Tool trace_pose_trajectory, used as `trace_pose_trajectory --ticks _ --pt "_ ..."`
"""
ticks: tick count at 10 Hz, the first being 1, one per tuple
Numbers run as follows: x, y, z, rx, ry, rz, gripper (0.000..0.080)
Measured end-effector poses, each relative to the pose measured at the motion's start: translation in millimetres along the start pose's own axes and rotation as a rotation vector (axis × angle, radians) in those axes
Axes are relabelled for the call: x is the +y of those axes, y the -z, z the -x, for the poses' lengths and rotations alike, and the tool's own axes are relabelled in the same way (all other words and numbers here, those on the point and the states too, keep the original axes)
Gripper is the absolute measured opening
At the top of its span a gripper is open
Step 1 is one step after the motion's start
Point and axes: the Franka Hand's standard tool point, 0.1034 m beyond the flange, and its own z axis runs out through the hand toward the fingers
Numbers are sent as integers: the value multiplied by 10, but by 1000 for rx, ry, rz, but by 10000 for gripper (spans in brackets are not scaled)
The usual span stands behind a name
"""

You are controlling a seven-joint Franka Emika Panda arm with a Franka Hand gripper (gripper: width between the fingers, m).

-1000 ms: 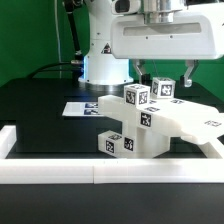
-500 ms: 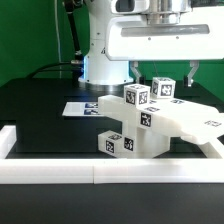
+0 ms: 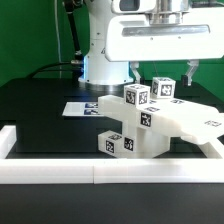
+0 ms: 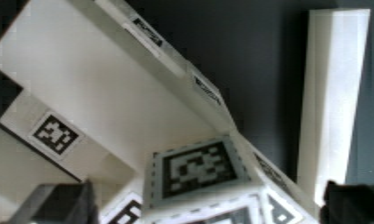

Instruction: Assemble chair

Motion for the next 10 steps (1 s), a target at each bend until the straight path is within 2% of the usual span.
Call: trace_pose_trajectory --ticks 1,2,3,6,10 --pt "0 0 0 0 0 0 523" --pt "1 0 0 0 0 0 384" --pt "1 0 -1 0 0 0 285" --pt "0 0 -1 0 -33 -1 286" --pt "-5 0 0 0 -304 -2 287"
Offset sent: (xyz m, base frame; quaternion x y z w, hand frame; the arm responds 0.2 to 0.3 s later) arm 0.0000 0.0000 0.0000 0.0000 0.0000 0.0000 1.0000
